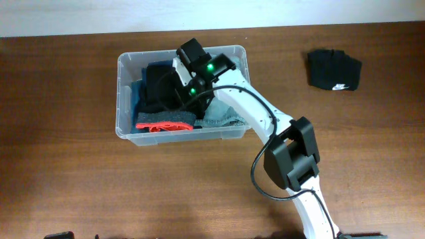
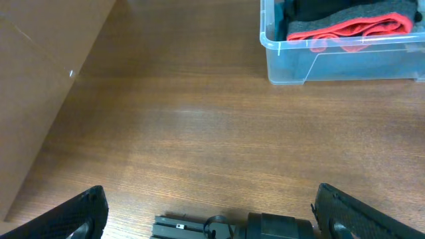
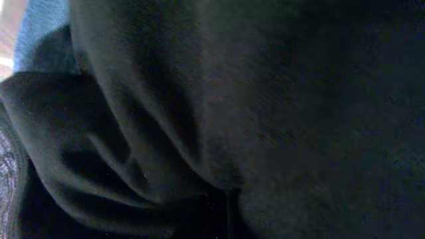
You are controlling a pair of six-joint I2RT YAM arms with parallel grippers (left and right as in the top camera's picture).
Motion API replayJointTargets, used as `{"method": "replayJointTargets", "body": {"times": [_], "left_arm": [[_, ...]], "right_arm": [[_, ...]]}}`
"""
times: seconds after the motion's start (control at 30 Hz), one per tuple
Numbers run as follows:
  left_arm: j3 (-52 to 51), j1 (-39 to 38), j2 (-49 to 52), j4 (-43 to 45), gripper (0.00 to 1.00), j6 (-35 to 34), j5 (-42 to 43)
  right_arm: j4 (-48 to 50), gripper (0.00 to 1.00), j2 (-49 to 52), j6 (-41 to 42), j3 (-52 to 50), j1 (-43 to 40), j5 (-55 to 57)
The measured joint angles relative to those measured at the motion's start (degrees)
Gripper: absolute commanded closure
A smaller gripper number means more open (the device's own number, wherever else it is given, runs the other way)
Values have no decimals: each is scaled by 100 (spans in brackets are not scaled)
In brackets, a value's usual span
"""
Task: Pack container
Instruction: 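Press the black shirt down inside the container with the right gripper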
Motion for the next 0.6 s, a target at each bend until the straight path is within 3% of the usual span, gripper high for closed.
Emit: {"method": "replayJointTargets", "body": {"times": [0.6], "left_arm": [[0,0,0,0,1,0,0]], "right_arm": [[186,95,-299,2,-35,400,1099]]}}
